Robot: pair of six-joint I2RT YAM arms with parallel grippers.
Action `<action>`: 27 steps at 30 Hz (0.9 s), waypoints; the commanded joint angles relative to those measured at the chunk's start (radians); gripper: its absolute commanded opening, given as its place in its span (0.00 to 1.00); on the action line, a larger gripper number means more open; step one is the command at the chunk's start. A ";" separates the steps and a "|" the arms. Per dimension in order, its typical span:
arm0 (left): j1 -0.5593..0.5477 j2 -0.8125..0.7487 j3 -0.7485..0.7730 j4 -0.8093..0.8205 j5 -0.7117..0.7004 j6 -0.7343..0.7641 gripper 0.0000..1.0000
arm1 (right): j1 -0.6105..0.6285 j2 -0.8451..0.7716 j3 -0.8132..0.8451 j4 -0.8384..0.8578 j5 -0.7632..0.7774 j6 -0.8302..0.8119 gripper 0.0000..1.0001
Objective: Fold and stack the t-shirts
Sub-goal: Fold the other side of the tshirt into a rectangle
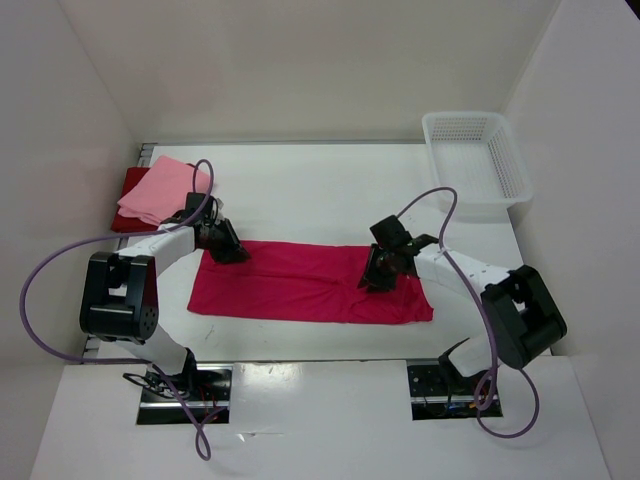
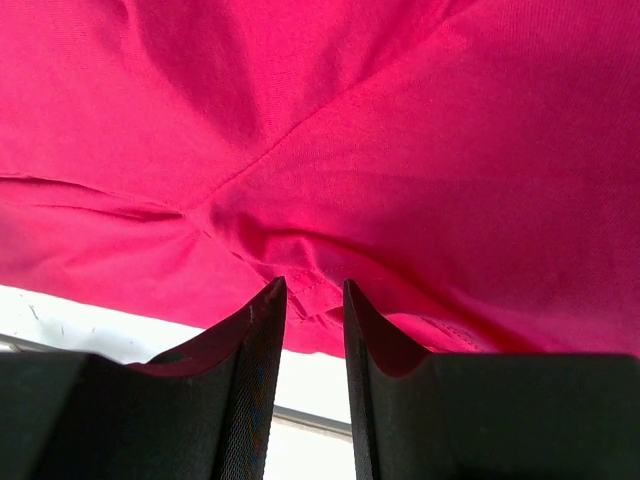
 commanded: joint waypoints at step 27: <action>-0.006 0.017 0.026 0.021 0.017 -0.002 0.29 | -0.001 0.070 -0.031 0.118 -0.062 0.005 0.29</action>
